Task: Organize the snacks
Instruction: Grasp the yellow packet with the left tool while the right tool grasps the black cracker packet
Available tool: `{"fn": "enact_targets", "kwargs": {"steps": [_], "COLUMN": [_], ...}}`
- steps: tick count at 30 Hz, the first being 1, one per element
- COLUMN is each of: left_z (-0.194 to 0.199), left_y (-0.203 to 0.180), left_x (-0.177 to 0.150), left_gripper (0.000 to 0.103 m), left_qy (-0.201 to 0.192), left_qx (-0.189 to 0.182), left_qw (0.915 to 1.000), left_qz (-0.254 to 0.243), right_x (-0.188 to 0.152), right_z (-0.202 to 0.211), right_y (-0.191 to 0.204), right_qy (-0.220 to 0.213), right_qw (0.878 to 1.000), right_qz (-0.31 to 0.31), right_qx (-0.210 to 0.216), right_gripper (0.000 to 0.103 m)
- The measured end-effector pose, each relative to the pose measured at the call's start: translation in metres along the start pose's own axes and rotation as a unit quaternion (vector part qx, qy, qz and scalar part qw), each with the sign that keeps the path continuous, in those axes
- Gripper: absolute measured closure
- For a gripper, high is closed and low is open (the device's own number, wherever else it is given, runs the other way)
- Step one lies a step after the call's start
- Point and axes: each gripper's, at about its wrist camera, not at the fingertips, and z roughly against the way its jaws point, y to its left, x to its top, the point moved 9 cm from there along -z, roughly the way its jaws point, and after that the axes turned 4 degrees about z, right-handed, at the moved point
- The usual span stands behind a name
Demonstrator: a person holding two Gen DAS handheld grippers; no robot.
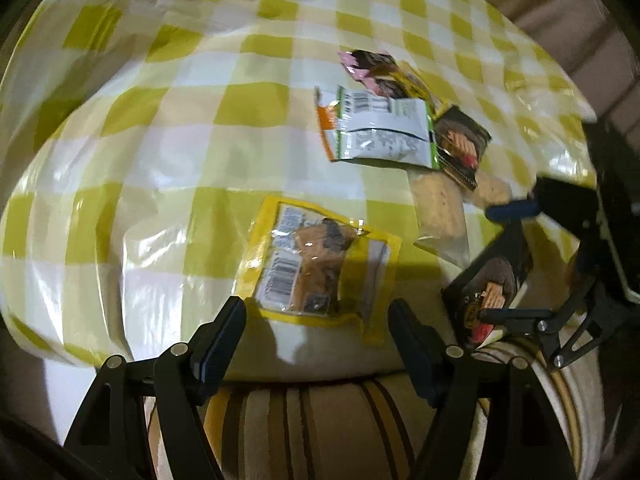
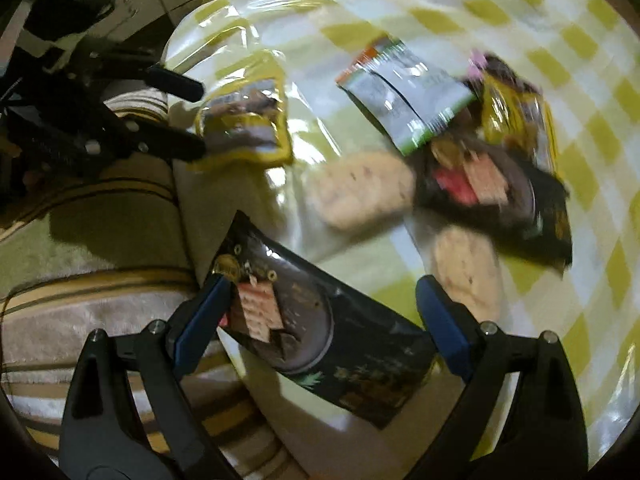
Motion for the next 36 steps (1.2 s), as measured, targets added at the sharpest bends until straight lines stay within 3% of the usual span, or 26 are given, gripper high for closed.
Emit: {"fn": "enact_targets", "kwargs": {"steps": [6,9,14,18,21,29,31,34,36], "left_z": [0.005,0.005,-0.005,-0.01,-0.02,-0.036,-0.037,-0.033,-0.033], "left_y": [0.011,0.006,-0.006,-0.02,-0.027,-0.043,-0.045,-0.04,-0.038], "left_x": [-0.01,-0.021,-0.018,-0.013,-0.002,0.022,0.028,0.035,0.039], "left_gripper": [0.029,0.029,0.029,0.03,0.032,0.032,0.04,0.064,0.066], "left_qy": [0.004,0.023,0.035,0.034,0.028,0.009,-0.001,-0.012,-0.014], "left_qx": [-0.052,-0.074,-0.044,-0.001,0.027,0.069,0.072,0.071,0.051], "left_qw": [0.9967,0.9942,0.9976,0.9993,0.998,0.9916,0.9906,0.9918,0.9946], "left_qz": [0.062,0.075,0.04,-0.018,-0.049,-0.109,-0.116,-0.106,-0.089], "right_x": [-0.03,-0.039,-0.048,-0.054,-0.057,-0.044,-0.035,-0.027,-0.03], "right_z": [0.005,0.003,0.003,0.007,0.013,0.006,0.003,0.003,0.006], "right_y": [-0.006,-0.001,-0.002,-0.002,-0.004,-0.002,-0.001,0.0,0.008], "right_qy": [-0.006,0.006,0.009,0.01,0.007,-0.006,-0.007,-0.009,-0.009], "right_qw": [0.999,0.999,0.998,0.997,0.996,0.995,0.995,0.994,0.994], "right_qz": [-0.031,-0.009,-0.028,-0.043,-0.048,-0.047,-0.047,-0.043,-0.037], "right_qx": [-0.007,-0.036,-0.05,-0.07,-0.073,-0.088,-0.092,-0.102,-0.106], "right_gripper": [0.007,0.006,0.007,0.014,0.02,0.018,0.017,0.016,0.016]}}
